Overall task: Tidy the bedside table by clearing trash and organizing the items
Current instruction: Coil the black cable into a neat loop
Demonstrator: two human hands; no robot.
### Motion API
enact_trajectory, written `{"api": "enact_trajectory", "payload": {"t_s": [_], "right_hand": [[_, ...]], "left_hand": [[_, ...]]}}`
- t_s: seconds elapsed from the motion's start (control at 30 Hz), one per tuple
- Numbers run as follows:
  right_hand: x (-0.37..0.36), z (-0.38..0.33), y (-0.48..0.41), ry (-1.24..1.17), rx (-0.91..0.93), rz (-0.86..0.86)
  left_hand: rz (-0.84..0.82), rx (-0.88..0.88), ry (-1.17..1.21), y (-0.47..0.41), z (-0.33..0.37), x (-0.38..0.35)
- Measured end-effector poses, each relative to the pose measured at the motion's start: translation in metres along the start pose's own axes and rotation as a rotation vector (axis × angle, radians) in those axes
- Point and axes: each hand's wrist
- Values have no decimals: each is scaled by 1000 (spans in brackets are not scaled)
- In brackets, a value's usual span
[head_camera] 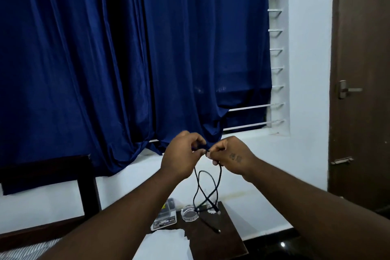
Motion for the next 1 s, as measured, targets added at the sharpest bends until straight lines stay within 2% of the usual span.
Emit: {"api": "enact_trajectory", "payload": {"t_s": [0.07,0.13,0.37,0.57,0.73,1.0], "right_hand": [[3,3,-1,8,12,-8],[3,5,-2,31,32,-12],[0,14,-7,93,36,-3],[3,26,-12,98,31,-47],[-4,18,-14,7,112,-127],[0,24,-17,-21,79,-120]], "left_hand": [[-53,-93,-95,-1,1,1],[-104,-102,-150,0,1,0],[-226,135,-3,5,-6,-2],[-230,267,169,8,-14,3],[-226,218,147,4,-9,1],[-253,233,161,4,-14,9]]}}
Point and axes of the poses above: each hand's wrist, its own y-axis away from the middle knuckle, its own x-axis out of the back of the hand, z = x × y, and after that the axes turned 8 degrees about y, right-handed
